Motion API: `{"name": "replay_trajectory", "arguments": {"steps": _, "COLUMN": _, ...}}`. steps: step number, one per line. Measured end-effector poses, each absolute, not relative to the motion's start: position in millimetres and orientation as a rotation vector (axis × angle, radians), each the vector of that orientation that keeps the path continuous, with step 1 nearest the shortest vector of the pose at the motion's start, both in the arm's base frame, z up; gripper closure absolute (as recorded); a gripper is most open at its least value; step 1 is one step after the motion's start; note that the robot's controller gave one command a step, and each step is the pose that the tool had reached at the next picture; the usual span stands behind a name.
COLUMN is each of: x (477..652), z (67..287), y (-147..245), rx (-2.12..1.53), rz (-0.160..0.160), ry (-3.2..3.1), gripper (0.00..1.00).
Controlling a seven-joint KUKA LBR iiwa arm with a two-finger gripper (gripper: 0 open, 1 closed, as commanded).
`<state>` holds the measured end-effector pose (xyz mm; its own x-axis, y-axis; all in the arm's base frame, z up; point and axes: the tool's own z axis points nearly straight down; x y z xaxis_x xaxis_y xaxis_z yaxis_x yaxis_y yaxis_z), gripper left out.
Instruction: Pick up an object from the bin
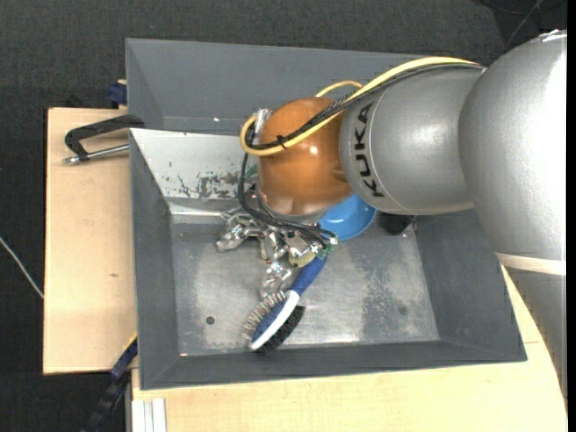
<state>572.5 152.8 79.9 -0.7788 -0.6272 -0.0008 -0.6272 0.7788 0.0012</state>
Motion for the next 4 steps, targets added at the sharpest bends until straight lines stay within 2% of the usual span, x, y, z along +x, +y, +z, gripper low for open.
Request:
{"name": "replay_trajectory", "arguments": {"steps": 1, "x": 580.0, "z": 149, "y": 113, "rx": -0.873, "rz": -0.001, "ry": 3.006, "gripper": 0.0}}
{"name": "replay_trajectory", "arguments": {"steps": 2, "x": 542.7, "z": 93, "y": 137, "rx": -1.049, "rz": 0.0, "ry": 2.94, "gripper": 0.0}}
{"name": "replay_trajectory", "arguments": {"steps": 3, "x": 536.0, "z": 123, "y": 90, "rx": -0.857, "rz": 0.001, "ry": 3.012, "gripper": 0.0}}
{"name": "replay_trajectory", "arguments": {"steps": 4, "x": 529.4, "z": 75, "y": 27, "rx": -0.61, "rz": 0.004, "ry": 3.077, "gripper": 0.0}}
